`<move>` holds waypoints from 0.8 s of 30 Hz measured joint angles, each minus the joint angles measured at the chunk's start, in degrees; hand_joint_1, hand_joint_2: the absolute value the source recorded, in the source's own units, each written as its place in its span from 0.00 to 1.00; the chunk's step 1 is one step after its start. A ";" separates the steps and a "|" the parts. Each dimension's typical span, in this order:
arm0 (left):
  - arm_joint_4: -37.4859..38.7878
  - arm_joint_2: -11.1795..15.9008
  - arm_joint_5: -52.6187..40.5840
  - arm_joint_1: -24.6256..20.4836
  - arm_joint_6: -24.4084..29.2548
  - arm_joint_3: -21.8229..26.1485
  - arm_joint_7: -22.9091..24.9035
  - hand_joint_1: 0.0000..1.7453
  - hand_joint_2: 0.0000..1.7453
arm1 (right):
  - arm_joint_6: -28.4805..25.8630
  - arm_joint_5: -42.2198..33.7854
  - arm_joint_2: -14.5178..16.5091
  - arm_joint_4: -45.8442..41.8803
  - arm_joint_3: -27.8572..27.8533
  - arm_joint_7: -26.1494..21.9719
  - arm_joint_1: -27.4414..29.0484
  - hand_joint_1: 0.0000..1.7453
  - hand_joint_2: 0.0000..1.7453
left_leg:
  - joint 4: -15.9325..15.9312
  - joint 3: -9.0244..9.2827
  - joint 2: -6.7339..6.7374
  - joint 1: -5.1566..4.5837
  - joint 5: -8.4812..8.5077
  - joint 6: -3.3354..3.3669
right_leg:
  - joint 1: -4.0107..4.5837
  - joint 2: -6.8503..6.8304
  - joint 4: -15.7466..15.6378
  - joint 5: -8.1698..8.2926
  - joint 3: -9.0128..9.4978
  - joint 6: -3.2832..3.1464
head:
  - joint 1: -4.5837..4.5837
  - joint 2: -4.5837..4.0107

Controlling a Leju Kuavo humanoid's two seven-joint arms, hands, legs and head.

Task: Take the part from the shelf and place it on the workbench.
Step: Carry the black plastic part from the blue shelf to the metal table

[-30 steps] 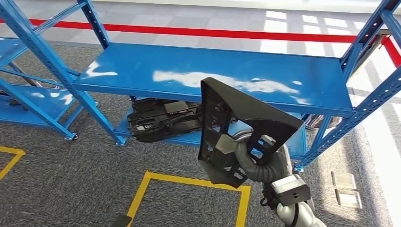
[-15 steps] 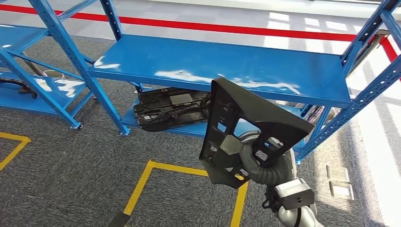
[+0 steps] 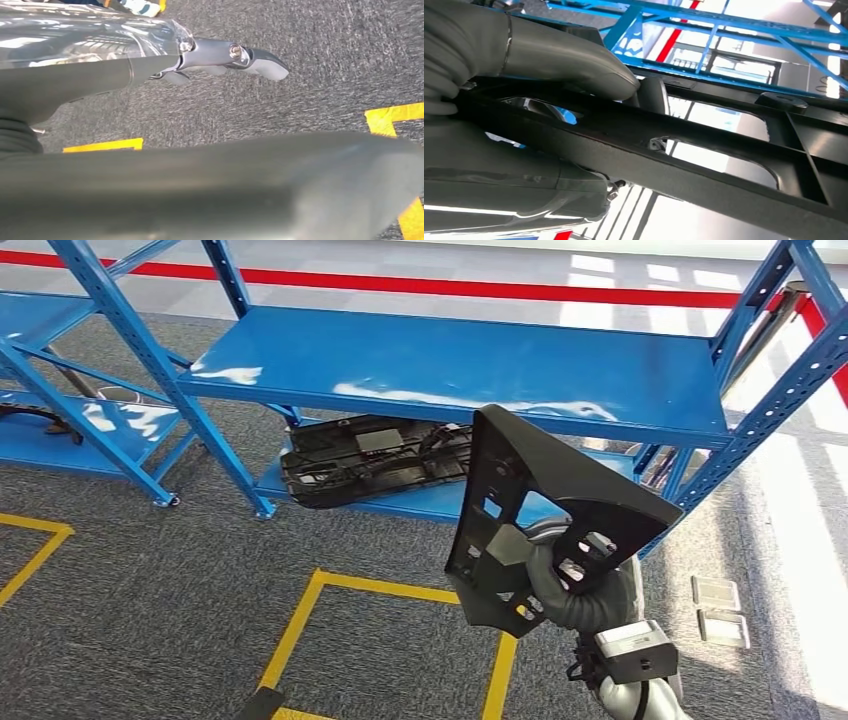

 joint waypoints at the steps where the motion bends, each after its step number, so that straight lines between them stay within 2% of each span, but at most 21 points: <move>1: 0.00 -0.01 -0.02 0.02 0.12 -0.03 0.02 0.00 1.00 | -0.08 0.01 0.02 0.01 -0.01 -0.01 0.03 1.00 1.00 | 3.87 -1.72 0.00 0.23 -1.89 -0.36 | 0.00 -0.28 0.01 0.10 -0.22 -0.15 | 0.01 0.00; 2: 0.00 -0.01 -0.03 0.10 0.22 -0.05 0.03 0.00 1.00 | -0.16 0.01 0.02 0.01 -0.01 -0.01 0.06 1.00 1.00 | 7.30 -3.21 0.00 0.42 -3.19 -0.62 | 0.00 -0.58 0.01 0.18 -0.42 -0.27 | 0.01 0.00; 3: 0.00 -0.01 -0.03 0.22 0.31 -0.07 0.04 0.00 1.00 | -0.25 0.02 0.02 0.02 -0.01 -0.01 0.10 1.00 1.00 | 9.15 -3.90 0.01 0.57 -3.48 -0.77 | 0.01 -0.86 0.02 0.24 -0.54 -0.34 | 0.01 0.00; 4: 0.00 -0.01 -0.03 0.32 0.37 -0.08 0.04 0.00 1.00 | -0.31 0.03 0.02 0.02 -0.01 -0.02 0.13 1.00 1.00 | 8.67 -3.46 0.01 0.67 -2.61 -0.82 | 0.01 -1.14 0.02 0.29 -0.57 -0.35 | 0.01 0.00; 5: 0.00 -0.01 -0.03 0.37 0.44 -0.09 0.04 0.00 1.00 | -0.37 0.04 0.02 0.01 -0.02 -0.04 0.13 1.00 1.00 | 6.02 -1.97 0.05 0.72 -0.84 -0.75 | 0.00 -1.40 0.02 0.30 -0.51 -0.34 | 0.01 0.00; 6: 0.00 -0.01 -0.03 0.37 0.50 -0.10 0.02 0.00 1.00 | -0.41 0.05 0.02 -0.01 -0.02 -0.05 0.12 1.00 1.00 | 1.90 0.17 0.22 0.73 1.33 -0.55 | 0.00 -1.65 0.02 0.32 -0.43 -0.30 | 0.01 0.00; 8: 0.00 -0.02 -0.03 0.24 0.57 -0.13 -0.03 0.00 1.00 | -0.48 0.09 0.03 -0.11 -0.03 -0.09 0.09 1.00 1.00 | -4.82 3.43 0.77 0.44 3.94 0.04 | 0.15 -2.08 0.06 0.42 -0.45 0.05 | 0.01 0.00; 9: 0.00 -0.03 -0.03 0.20 0.57 -0.15 -0.05 0.00 1.00 | -0.50 0.10 0.03 -0.19 -0.03 -0.10 0.08 1.00 1.00 | -6.37 4.02 0.98 0.27 4.23 0.37 | 0.22 -2.28 0.08 0.53 -0.58 0.32 | 0.01 0.00; 11: 0.00 -0.07 -0.03 0.24 0.57 -0.18 -0.13 0.00 1.00 | -0.51 0.15 0.04 -0.36 -0.03 -0.11 0.05 1.00 1.00 | -6.91 3.83 0.90 0.09 4.12 0.95 | 0.27 -2.68 0.01 0.84 -0.83 1.06 | 0.02 0.00; 13: 0.00 -0.10 -0.05 0.29 0.57 -0.20 -0.23 0.00 1.00 | -0.51 0.22 0.04 -0.48 -0.06 -0.13 -0.05 1.00 1.00 | -7.40 3.66 0.64 0.26 4.57 1.62 | 0.20 -2.25 0.71 0.02 -1.16 1.62 | 0.04 0.00; 15: 0.00 -0.17 -0.15 0.21 0.56 -0.22 -0.26 0.00 1.00 | -0.51 0.29 0.02 -0.50 -0.11 -0.15 -0.15 1.00 1.00 | -7.75 3.44 0.35 0.43 5.12 2.25 | 0.13 -0.98 5.14 -3.25 -2.97 1.79 | 0.07 0.00; 17: 0.00 -0.23 -0.22 0.22 0.55 -0.24 -0.26 0.00 1.00 | -0.51 0.37 0.01 -0.45 -0.16 -0.16 -0.11 1.00 1.00 | -7.72 3.13 -0.11 0.31 5.34 2.56 | 0.16 -0.26 12.44 -6.83 -5.91 1.82 | 0.09 0.00; 18: 0.00 -0.25 -0.22 0.28 0.55 -0.24 -0.25 0.00 1.00 | -0.51 0.40 0.01 -0.41 -0.19 -0.16 -0.05 1.00 1.00 | -7.68 3.05 -0.45 0.26 5.40 2.60 | 0.16 -0.16 14.83 -7.45 -6.73 1.87 | 0.09 0.00; 19: 0.00 -0.25 -0.22 0.32 0.55 -0.23 -0.23 0.00 1.00 | -0.51 0.42 0.00 -0.38 -0.21 -0.16 -0.01 1.00 1.00 | -7.61 3.01 -0.89 0.23 5.45 2.60 | 0.15 -0.09 15.19 -6.97 -6.61 1.91 | 0.09 0.00; 20: 0.00 -0.26 -0.22 0.33 0.55 -0.24 -0.21 0.00 1.00 | -0.51 0.45 -0.01 -0.37 -0.24 -0.16 0.00 1.00 1.00 | -7.49 3.01 -1.42 0.23 5.47 2.55 | 0.13 0.08 13.22 -5.44 -5.42 1.94 | 0.09 0.00; 21: 0.00 -0.28 -0.22 0.30 0.55 -0.25 -0.15 0.00 1.00 | -0.51 0.50 -0.01 -0.37 -0.25 -0.16 0.00 1.00 1.00 | -7.28 2.99 -2.02 0.25 5.45 2.46 | 0.06 0.68 9.57 -3.34 -3.49 1.96 | 0.09 0.00; 23: 0.00 -0.35 -0.22 0.11 0.51 -0.27 -0.02 0.00 1.00 | -0.52 0.59 0.00 -0.39 -0.26 -0.15 0.02 1.00 1.00 | -6.60 2.40 -3.25 0.24 5.35 2.07 | -0.27 3.61 2.76 -0.85 -0.27 1.88 | 0.07 0.00; 24: 0.00 -0.37 -0.22 -0.01 0.49 -0.27 0.04 0.00 1.00 | -0.54 0.64 0.00 -0.42 -0.27 -0.14 0.10 1.00 1.00 | -6.26 1.87 -3.87 0.29 5.40 1.74 | -0.36 4.78 1.01 -0.57 0.39 1.78 | 0.03 0.00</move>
